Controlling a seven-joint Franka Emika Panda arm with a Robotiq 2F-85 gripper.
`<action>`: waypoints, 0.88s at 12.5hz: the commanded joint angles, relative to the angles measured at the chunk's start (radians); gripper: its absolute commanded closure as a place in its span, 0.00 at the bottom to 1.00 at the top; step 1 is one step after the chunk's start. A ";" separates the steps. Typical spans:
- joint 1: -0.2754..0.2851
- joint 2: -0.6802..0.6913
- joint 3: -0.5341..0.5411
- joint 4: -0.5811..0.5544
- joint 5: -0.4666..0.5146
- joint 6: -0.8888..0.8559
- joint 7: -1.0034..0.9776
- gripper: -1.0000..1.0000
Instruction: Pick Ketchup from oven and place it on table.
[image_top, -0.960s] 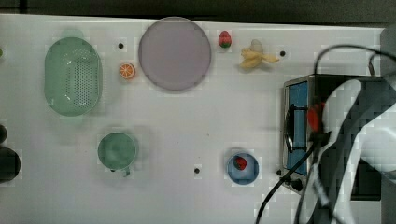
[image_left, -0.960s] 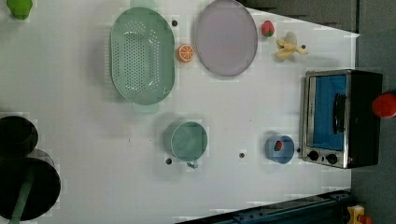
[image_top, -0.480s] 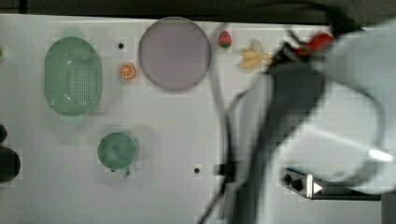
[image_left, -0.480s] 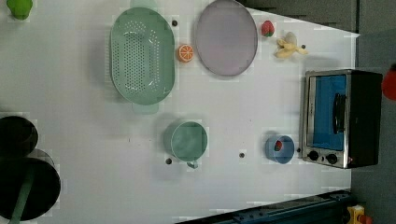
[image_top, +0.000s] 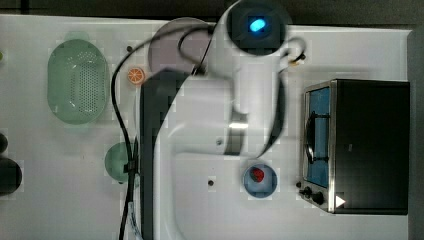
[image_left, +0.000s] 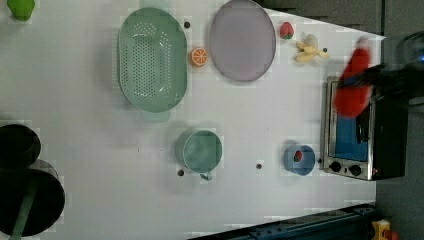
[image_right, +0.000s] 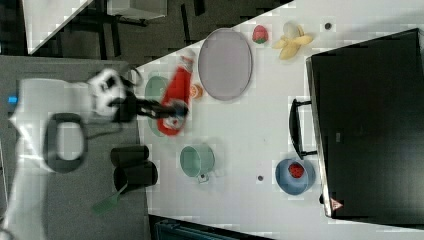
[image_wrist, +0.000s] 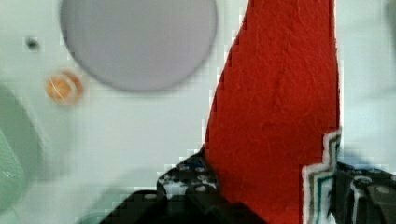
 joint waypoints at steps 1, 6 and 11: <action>-0.016 -0.018 0.012 -0.102 -0.020 0.098 0.136 0.36; -0.012 0.025 0.020 -0.308 -0.020 0.334 0.142 0.36; -0.016 0.097 0.006 -0.495 -0.020 0.629 0.142 0.36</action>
